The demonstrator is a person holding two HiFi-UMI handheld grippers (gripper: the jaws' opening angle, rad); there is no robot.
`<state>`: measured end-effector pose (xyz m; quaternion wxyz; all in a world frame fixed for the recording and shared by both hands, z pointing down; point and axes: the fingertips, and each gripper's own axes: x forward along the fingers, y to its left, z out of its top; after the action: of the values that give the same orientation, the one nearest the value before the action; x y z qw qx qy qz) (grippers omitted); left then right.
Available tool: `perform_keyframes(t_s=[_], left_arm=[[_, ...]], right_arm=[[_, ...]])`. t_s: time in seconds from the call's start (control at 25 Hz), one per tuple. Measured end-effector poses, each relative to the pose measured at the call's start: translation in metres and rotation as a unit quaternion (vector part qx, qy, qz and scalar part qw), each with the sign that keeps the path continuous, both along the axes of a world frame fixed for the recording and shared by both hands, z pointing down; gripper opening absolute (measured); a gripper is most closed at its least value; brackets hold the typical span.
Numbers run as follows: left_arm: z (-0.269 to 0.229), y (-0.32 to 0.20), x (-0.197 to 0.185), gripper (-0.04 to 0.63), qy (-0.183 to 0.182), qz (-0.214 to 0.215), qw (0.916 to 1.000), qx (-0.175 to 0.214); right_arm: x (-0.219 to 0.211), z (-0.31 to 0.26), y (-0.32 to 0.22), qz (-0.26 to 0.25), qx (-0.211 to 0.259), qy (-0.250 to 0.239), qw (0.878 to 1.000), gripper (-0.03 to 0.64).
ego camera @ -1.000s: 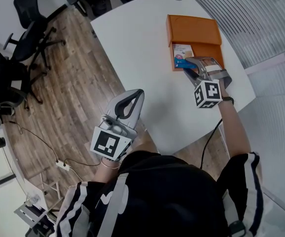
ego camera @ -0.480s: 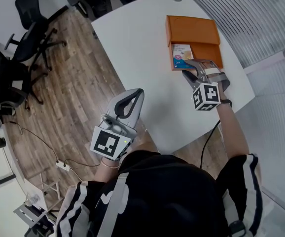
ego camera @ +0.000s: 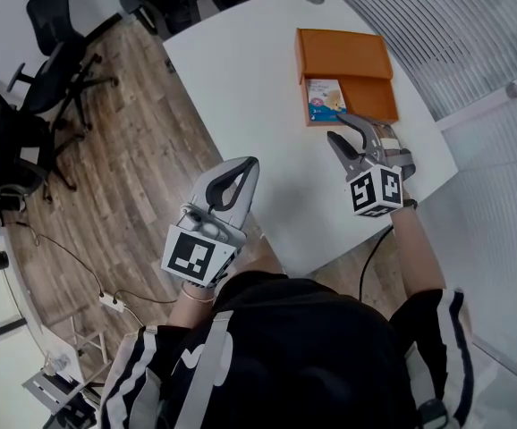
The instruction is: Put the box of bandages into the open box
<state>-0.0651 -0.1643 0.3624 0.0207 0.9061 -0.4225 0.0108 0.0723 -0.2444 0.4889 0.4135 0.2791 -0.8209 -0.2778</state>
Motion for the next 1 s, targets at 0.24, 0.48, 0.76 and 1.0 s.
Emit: perform_keyframes(t_s=[0.24,0.48,0.76,1.0], left_arm=[[-0.006,0.002,0.0,0.0,-0.002,0.002,1.0,0.004],[-0.009,0.003,0.002,0.0,-0.002,0.003,0.9999,0.01],[-0.012,0.003,0.005,0.0,0.002,0.003,0.9999,0.016],[-0.017,0.004,0.008,0.0,0.003,0.003,0.9998,0.017]], right_arm=[[-0.007,-0.032,0.024,0.014,0.003,-0.068,0.998,0.163],[-0.014,-0.067,0.045,0.031,0.008,-0.135,0.99,0.16],[-0.013,-0.089,0.062,0.046,0.022,-0.178,0.983,0.137],[-0.013,-0.111,0.072,0.064,0.021,-0.233,0.97,0.133]])
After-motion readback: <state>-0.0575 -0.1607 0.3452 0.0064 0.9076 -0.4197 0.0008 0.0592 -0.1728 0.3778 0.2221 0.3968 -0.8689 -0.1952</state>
